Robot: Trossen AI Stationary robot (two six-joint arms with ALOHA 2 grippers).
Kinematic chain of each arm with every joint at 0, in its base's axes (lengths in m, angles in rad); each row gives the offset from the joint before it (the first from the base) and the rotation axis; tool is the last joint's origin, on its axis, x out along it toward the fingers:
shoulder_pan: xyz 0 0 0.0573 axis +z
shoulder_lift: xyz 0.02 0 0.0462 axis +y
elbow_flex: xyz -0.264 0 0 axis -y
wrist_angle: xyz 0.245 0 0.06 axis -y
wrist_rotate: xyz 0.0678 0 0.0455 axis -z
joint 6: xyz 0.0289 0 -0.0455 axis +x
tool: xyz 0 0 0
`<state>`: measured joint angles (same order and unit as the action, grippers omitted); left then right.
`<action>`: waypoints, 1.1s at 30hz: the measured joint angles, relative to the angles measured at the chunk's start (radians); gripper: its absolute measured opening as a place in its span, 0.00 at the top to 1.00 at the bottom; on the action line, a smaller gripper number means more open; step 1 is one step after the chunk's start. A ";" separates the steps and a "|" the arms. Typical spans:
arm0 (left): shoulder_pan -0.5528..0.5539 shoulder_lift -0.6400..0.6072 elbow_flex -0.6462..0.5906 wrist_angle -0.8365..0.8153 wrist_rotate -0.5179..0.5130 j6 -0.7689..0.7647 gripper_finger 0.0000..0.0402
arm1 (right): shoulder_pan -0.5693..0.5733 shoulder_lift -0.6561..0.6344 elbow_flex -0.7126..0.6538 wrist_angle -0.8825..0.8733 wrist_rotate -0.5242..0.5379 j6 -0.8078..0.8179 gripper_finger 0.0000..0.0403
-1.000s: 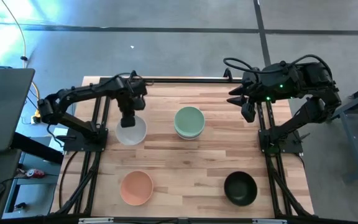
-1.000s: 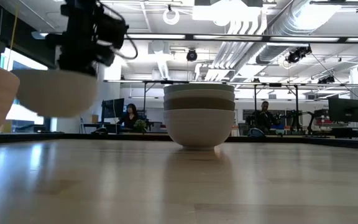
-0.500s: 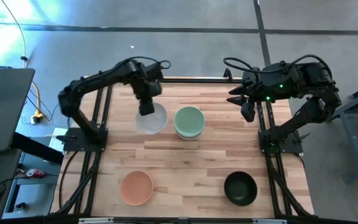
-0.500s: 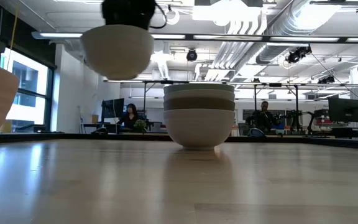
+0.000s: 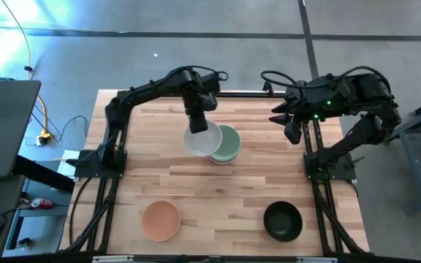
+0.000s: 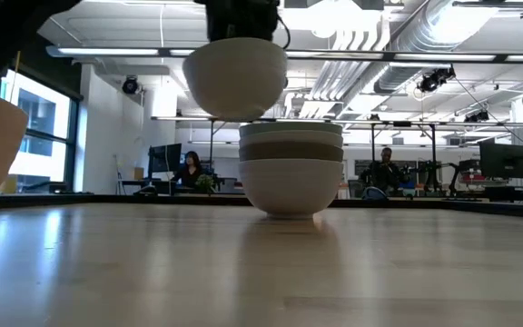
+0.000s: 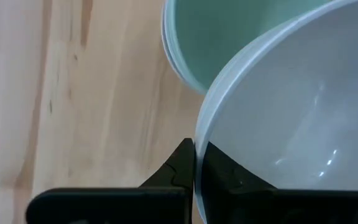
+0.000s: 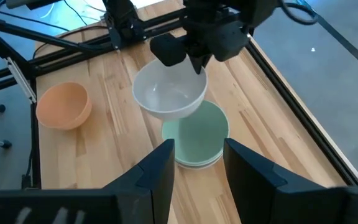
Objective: Nest bowls inside each other
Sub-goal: Stack the white bowl on the blue bowl
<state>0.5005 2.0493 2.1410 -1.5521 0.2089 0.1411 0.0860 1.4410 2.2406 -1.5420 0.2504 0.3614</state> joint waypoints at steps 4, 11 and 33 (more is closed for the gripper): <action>-0.001 0.056 0.089 -0.012 0.001 -0.011 1.00 | 0.000 0.000 0.000 -0.007 -0.008 -0.001 0.68; -0.001 0.115 0.190 -0.012 0.027 -0.044 1.00 | 0.000 0.000 0.000 -0.008 -0.008 -0.023 0.68; -0.050 0.115 0.192 0.118 -0.021 -0.270 1.00 | 0.000 0.000 0.000 -0.005 -0.007 -0.049 0.68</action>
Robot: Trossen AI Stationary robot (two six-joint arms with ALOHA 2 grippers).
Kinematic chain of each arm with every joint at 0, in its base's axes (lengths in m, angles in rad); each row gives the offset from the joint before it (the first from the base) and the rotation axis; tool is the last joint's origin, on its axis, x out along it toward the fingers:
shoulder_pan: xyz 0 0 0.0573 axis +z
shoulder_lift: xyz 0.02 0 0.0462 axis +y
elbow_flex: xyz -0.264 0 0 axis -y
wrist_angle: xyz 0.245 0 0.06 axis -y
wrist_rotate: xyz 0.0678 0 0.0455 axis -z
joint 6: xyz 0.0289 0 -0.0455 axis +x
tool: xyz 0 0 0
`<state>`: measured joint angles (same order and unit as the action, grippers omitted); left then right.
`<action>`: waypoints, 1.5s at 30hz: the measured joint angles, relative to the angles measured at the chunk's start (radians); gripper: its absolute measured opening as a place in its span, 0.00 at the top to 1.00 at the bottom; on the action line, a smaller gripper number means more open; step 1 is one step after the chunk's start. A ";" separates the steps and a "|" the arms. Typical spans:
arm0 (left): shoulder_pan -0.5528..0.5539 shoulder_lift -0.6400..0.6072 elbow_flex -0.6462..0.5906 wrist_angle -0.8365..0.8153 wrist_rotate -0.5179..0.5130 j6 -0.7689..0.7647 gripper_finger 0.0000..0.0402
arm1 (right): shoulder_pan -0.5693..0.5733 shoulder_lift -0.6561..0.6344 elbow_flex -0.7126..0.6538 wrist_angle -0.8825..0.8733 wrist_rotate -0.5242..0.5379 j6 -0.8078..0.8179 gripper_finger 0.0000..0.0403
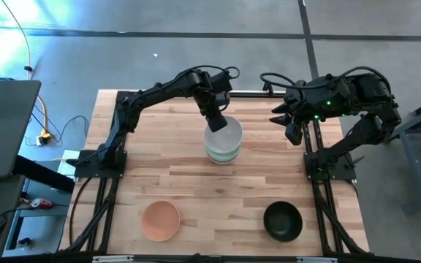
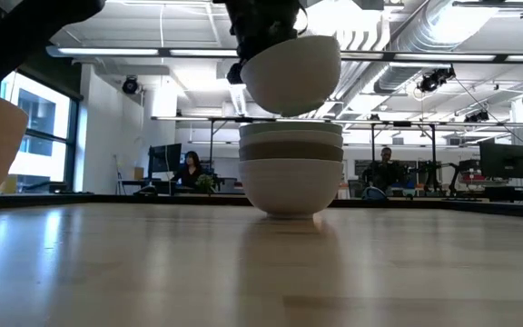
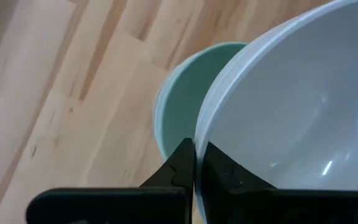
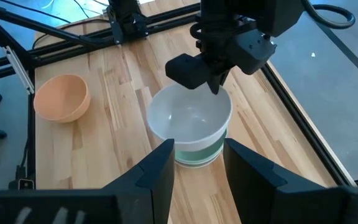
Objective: Nest bowls inside each other
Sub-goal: Stack the white bowl on the blue bowl
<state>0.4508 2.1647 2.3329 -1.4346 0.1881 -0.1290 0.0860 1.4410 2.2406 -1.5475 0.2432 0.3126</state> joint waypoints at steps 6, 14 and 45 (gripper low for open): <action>-0.027 0.000 0.000 0.004 -0.057 -0.019 1.00 | 0.000 0.000 0.000 0.003 0.000 -0.004 0.68; -0.058 0.057 0.000 -0.023 -0.090 -0.029 1.00 | 0.000 0.000 0.000 0.003 0.000 -0.003 0.68; -0.052 0.125 0.000 -0.105 -0.111 0.005 1.00 | 0.000 0.000 0.000 -0.005 -0.007 -0.008 0.68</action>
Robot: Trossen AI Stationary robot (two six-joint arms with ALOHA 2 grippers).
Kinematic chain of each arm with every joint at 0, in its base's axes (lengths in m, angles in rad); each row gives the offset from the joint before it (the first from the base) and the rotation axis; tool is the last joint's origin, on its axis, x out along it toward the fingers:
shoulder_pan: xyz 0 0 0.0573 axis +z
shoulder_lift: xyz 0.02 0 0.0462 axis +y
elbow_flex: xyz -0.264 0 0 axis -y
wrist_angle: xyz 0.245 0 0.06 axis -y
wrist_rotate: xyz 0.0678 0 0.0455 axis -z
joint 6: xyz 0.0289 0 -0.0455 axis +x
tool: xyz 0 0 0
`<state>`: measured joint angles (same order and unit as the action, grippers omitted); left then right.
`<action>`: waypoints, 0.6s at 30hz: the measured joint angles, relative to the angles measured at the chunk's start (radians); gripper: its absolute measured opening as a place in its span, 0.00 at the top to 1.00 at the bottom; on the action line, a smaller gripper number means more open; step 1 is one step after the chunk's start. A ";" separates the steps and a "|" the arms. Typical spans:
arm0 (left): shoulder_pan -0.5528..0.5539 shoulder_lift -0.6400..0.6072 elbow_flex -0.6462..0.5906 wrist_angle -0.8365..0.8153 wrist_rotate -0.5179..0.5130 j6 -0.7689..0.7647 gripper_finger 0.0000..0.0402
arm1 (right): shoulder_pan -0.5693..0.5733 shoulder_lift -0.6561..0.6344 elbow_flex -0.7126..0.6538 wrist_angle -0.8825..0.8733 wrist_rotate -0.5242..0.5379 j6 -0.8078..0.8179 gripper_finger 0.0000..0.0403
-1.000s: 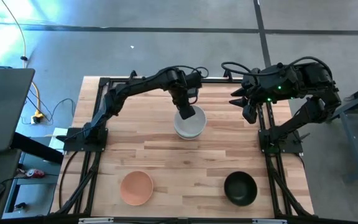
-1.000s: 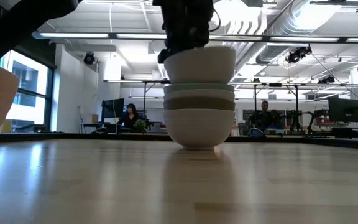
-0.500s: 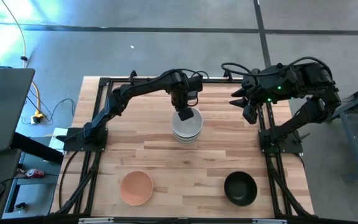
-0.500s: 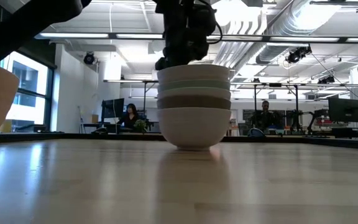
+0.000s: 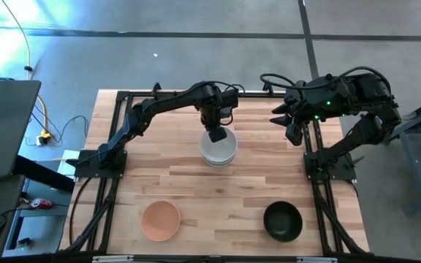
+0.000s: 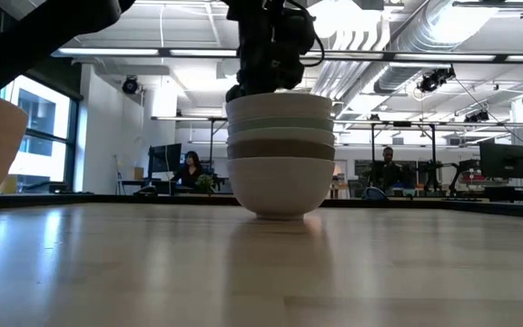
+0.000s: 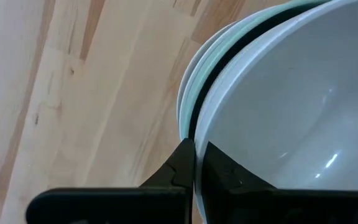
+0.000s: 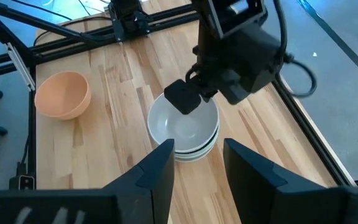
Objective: Nest bowls inside each other
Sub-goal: Stack the white bowl on the blue bowl
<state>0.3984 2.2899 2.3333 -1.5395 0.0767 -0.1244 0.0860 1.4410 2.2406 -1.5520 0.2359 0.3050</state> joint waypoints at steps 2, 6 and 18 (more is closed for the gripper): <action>-0.001 0.011 -0.001 -0.006 0.002 0.003 1.00 | 0.000 0.000 0.000 0.000 0.000 0.000 0.68; -0.013 0.024 -0.001 0.002 0.017 0.019 1.00 | 0.000 0.000 0.000 -0.001 0.000 0.005 0.68; -0.018 0.019 0.000 0.009 0.042 0.053 0.81 | 0.000 0.000 0.000 -0.010 0.000 0.008 0.68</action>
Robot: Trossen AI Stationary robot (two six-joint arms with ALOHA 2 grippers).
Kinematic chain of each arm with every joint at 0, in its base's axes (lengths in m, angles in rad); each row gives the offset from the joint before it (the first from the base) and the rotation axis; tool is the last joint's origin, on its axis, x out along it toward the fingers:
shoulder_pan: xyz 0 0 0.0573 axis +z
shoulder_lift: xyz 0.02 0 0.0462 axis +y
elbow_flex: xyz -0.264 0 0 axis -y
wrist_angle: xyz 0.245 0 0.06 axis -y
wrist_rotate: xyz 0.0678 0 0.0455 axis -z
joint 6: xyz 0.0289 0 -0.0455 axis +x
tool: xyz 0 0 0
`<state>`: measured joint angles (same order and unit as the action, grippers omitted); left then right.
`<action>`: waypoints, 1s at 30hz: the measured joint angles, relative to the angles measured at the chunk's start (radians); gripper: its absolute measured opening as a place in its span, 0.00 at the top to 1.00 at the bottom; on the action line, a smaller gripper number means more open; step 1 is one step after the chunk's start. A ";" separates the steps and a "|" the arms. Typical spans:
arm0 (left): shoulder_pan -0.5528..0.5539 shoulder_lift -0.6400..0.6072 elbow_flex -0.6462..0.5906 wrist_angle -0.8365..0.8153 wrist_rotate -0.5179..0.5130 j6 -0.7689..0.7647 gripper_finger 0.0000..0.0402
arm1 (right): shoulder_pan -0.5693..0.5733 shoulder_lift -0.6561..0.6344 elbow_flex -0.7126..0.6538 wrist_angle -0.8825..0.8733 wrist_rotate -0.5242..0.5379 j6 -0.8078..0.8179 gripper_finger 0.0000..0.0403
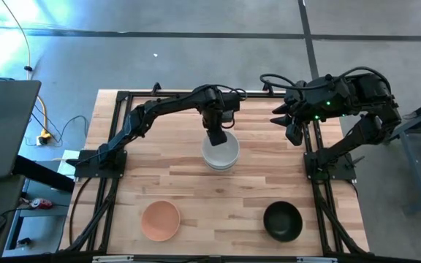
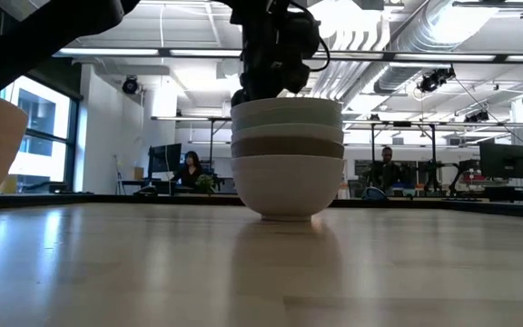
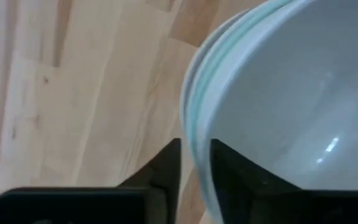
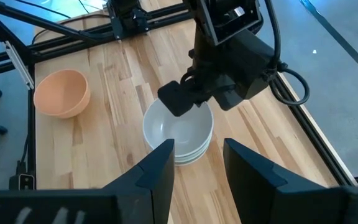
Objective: Nest bowls inside each other
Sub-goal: Stack the white bowl on the blue bowl, then stack the black bowl on the white bowl
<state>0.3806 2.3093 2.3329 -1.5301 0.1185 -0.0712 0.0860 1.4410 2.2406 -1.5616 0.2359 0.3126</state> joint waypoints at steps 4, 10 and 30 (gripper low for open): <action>-0.004 0.000 0.000 0.010 0.020 0.008 0.67 | 0.000 0.000 0.000 -0.003 0.000 0.000 0.68; -0.003 0.000 0.014 -0.002 0.026 0.023 0.49 | 0.000 0.000 0.000 -0.006 0.000 0.000 0.68; 0.033 -0.168 0.019 -0.041 0.007 0.074 0.44 | 0.000 0.000 0.000 -0.010 -0.050 0.046 0.68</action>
<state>0.4139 2.1417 2.3524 -1.5711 0.1253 0.0028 0.0860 1.4410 2.2406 -1.5711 0.1863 0.3587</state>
